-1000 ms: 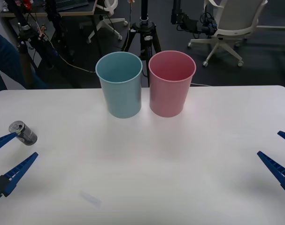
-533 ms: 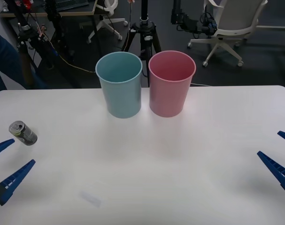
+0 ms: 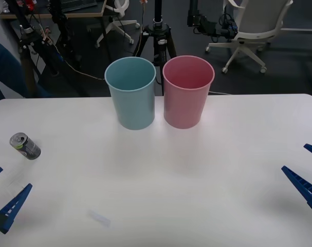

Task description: Grasp the object on the table and drop it into the matching bin: aluminum can to the light blue bin, PET bottle to the pink bin.

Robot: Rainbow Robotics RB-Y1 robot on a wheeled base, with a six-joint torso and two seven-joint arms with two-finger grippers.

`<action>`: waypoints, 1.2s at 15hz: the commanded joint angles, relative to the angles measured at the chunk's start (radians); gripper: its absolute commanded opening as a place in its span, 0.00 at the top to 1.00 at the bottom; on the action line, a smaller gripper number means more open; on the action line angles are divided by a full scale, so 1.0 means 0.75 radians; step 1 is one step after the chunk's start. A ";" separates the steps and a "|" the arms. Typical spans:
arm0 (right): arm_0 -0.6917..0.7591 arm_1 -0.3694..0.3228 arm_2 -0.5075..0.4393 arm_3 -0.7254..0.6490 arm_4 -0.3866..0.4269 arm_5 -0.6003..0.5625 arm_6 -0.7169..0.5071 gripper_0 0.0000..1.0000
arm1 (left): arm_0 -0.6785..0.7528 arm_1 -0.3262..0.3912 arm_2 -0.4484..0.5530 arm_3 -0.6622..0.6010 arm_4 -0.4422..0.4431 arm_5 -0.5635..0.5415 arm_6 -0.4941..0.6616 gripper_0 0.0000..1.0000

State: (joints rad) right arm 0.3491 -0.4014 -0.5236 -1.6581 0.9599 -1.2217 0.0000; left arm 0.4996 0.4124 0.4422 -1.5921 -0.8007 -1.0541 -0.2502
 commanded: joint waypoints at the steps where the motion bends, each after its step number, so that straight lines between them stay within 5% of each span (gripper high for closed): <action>1: 0.000 0.000 0.000 0.000 0.000 0.000 0.000 0.00 | -0.065 0.000 0.002 0.127 0.000 0.002 -0.026 0.00; 9: 0.000 0.000 0.000 0.000 0.000 0.000 0.000 0.00 | -0.331 0.006 0.022 0.607 0.104 0.004 -0.374 0.00; 18: 0.000 0.000 0.000 0.000 0.000 0.000 0.000 0.00 | -0.656 0.025 0.000 1.041 0.125 0.004 -0.552 0.00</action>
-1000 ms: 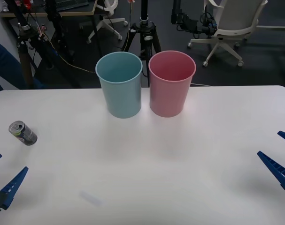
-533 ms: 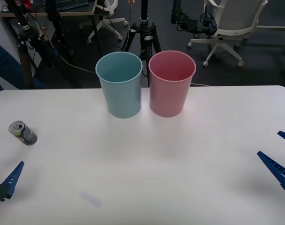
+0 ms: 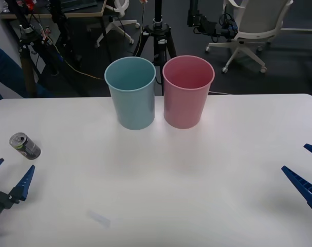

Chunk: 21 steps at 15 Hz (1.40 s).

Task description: Grasp the object on the table and drop it into the matching bin: aluminum can to the light blue bin, PET bottle to the pink bin.

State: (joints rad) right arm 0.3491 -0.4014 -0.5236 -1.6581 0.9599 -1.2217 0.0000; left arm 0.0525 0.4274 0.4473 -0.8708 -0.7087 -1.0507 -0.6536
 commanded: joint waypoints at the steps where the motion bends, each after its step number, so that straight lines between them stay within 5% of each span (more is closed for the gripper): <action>1: 0.000 0.000 0.000 0.000 0.000 0.000 0.000 0.00 | -0.084 0.013 -0.009 0.116 0.002 0.006 -0.024 0.00; 21: 0.000 0.000 0.000 0.000 0.000 0.000 0.000 0.00 | -0.313 0.038 -0.163 0.181 0.112 0.427 -0.059 0.00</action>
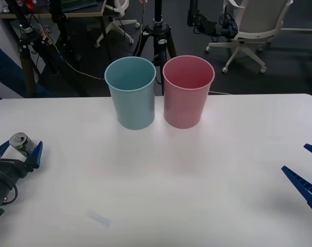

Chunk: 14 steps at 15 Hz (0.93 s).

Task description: Grasp the object on the table and drop it into the matching bin: aluminum can to the light blue bin, PET bottle to the pink bin.

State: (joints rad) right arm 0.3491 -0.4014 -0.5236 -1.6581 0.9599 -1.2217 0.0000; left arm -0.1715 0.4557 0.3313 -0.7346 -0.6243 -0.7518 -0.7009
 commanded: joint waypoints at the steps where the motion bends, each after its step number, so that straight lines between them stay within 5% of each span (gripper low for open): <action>1: 0.000 0.000 0.000 0.000 0.000 0.000 0.000 0.00 | -0.021 0.000 -0.012 0.000 0.002 0.035 0.008 0.00; 4: 0.000 0.000 0.000 0.000 0.000 0.000 0.000 0.00 | -0.037 0.000 -0.031 0.000 0.010 0.070 0.016 0.00; 5: 0.000 0.000 0.000 0.000 0.000 0.000 0.000 0.00 | -0.037 0.000 -0.033 0.000 0.008 0.070 0.016 0.10; 6: 0.000 0.000 0.000 0.000 0.000 0.000 0.000 0.00 | -0.037 0.000 -0.035 -0.002 0.010 0.070 0.018 0.47; 7: 0.000 0.000 0.000 0.000 0.000 0.000 0.000 0.00 | -0.037 0.000 -0.035 0.000 0.018 0.070 0.022 0.97; 14: 0.000 0.000 0.000 0.000 0.000 0.000 0.000 0.00 | -0.037 0.002 -0.035 -0.002 0.029 0.041 0.043 1.00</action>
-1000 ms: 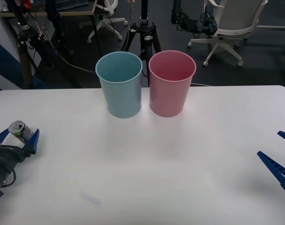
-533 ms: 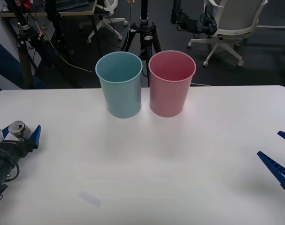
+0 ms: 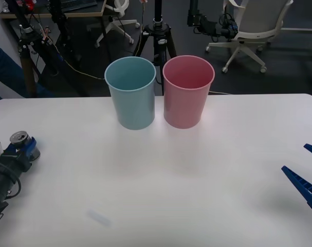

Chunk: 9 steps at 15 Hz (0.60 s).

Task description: Grasp the object on the table and drop it into the matching bin: aluminum can to the light blue bin, PET bottle to the pink bin.

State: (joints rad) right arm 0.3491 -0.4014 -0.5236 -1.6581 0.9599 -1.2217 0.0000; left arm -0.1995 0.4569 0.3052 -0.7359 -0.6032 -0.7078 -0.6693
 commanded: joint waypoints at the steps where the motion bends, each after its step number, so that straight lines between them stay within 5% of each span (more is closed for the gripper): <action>1: 0.000 0.000 0.000 0.000 0.000 0.000 0.000 0.00 | 0.002 0.000 0.000 -0.001 0.000 -0.030 0.003 1.00; 5: 0.000 0.000 0.000 0.000 0.000 0.000 0.000 0.00 | 0.018 0.011 0.000 -0.005 0.000 -0.108 0.013 1.00; 9: 0.000 0.000 0.000 0.000 0.000 0.000 0.000 0.00 | 0.162 0.021 -0.029 -0.254 0.000 -0.116 0.044 1.00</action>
State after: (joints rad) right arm 0.3491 -0.4014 -0.5236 -1.6580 0.9599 -1.2217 0.0000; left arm -0.1035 0.4723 0.2883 -0.8823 -0.6028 -0.7949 -0.6406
